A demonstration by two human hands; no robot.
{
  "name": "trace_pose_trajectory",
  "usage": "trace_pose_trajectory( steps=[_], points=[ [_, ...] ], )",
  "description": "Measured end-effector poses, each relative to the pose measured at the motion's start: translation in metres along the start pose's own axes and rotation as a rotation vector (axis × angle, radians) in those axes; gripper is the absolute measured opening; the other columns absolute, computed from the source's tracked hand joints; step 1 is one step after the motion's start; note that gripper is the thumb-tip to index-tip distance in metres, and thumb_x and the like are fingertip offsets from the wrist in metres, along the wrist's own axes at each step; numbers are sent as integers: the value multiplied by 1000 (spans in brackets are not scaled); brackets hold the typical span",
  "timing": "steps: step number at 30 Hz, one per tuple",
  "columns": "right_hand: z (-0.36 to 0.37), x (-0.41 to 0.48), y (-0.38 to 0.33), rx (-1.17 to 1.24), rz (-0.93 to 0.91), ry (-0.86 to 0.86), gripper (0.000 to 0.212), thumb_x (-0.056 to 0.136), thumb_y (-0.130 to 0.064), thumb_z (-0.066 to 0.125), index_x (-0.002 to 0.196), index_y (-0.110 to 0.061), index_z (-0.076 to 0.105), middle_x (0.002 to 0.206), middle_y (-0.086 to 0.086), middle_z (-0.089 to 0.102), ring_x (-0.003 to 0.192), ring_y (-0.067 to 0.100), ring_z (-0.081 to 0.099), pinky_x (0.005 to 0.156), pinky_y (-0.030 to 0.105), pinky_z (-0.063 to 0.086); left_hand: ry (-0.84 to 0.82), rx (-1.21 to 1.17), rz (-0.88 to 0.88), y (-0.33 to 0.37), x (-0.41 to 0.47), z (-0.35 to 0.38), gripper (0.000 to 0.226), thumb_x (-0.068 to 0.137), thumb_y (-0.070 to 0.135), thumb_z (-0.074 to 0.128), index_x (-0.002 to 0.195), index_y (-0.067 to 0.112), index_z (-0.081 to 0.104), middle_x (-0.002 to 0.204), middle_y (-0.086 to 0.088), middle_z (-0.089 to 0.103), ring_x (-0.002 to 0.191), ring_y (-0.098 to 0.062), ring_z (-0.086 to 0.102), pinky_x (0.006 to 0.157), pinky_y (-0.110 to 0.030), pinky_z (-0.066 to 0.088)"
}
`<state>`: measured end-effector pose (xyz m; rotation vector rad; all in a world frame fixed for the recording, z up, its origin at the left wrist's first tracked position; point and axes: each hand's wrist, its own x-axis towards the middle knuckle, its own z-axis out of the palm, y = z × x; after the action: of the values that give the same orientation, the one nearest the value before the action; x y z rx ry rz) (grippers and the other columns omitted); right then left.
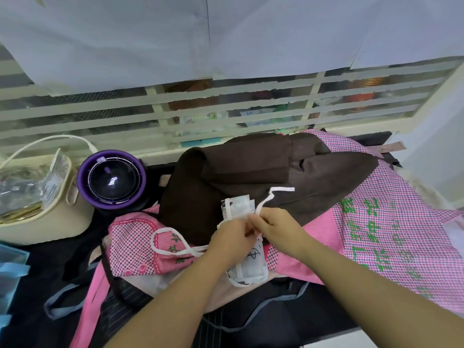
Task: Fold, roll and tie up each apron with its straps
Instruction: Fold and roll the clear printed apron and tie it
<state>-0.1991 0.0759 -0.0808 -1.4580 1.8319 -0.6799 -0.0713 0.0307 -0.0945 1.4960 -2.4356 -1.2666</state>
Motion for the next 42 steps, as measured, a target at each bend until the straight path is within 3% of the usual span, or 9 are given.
trace_pose_trajectory(
  steps=[7, 13, 18, 22, 27, 30, 33, 36, 42],
  points=[
    [-6, -1, 17, 221, 142, -66, 12, 97, -23, 53, 107, -19, 54, 93, -5, 62, 71, 4, 57, 62, 16, 44, -11, -111, -43, -4, 2, -1, 30, 98, 32, 49, 69, 26, 54, 63, 6, 51, 58, -8, 47, 59, -24, 41],
    [10, -11, 30, 154, 80, 73, 19, 83, -11, 72, 80, -12, 54, 78, 5, 64, 64, 8, 55, 62, 19, 50, 46, -154, -50, -5, 4, 3, 18, 96, 34, 53, 82, 24, 57, 75, 5, 59, 70, -9, 57, 64, -24, 46],
    [14, -9, 29, 12, 3, 101, 13, 86, -14, 68, 81, -20, 58, 74, -8, 60, 72, 6, 56, 69, 20, 50, -16, -352, -54, -12, 0, 1, 18, 92, 32, 60, 109, 28, 54, 95, 7, 65, 90, -6, 63, 79, -25, 53],
    [17, -9, 28, -66, -57, 77, 11, 89, -18, 66, 99, -18, 69, 86, -6, 65, 80, 6, 61, 77, 23, 52, 68, -286, 30, -17, -9, 2, 17, 89, 23, 65, 98, 32, 53, 92, 10, 64, 85, -2, 62, 74, -20, 53],
    [17, -6, 24, -205, -127, 93, 11, 87, -14, 66, 96, -14, 72, 89, -4, 58, 80, 10, 54, 75, 20, 45, 269, -131, 164, -22, -14, 19, 14, 91, 21, 61, 91, 31, 52, 86, 17, 57, 78, 5, 57, 73, -16, 49],
    [16, -7, 24, -203, -142, 79, 14, 86, -10, 66, 99, -11, 72, 94, -5, 62, 82, 7, 57, 75, 11, 44, 314, -208, 170, -24, -16, 24, 21, 90, 13, 61, 83, 30, 51, 82, 14, 57, 75, 2, 56, 68, -14, 46],
    [13, -10, 23, -189, -162, 27, 18, 85, -6, 64, 99, -15, 71, 96, -2, 68, 85, 11, 62, 79, 24, 52, 311, -394, 116, -27, -15, 24, 17, 90, 8, 61, 82, 22, 57, 78, 8, 60, 69, -1, 56, 65, -20, 48],
    [7, -11, 20, 7, -99, -11, 21, 83, -2, 64, 85, -22, 60, 82, -7, 66, 72, 8, 60, 69, 26, 52, 311, -462, 103, -27, -15, 21, 7, 90, 9, 62, 88, 15, 60, 78, 6, 63, 70, 0, 59, 65, -18, 49],
    [10, -11, 10, 906, 286, -100, 20, 85, 12, 56, 79, -7, 53, 56, -1, 49, 48, 7, 39, 47, 19, 36, 296, -373, 158, -25, -12, 16, 5, 91, 10, 61, 88, 14, 63, 83, 6, 65, 79, -5, 62, 73, -19, 53]
  ],
)
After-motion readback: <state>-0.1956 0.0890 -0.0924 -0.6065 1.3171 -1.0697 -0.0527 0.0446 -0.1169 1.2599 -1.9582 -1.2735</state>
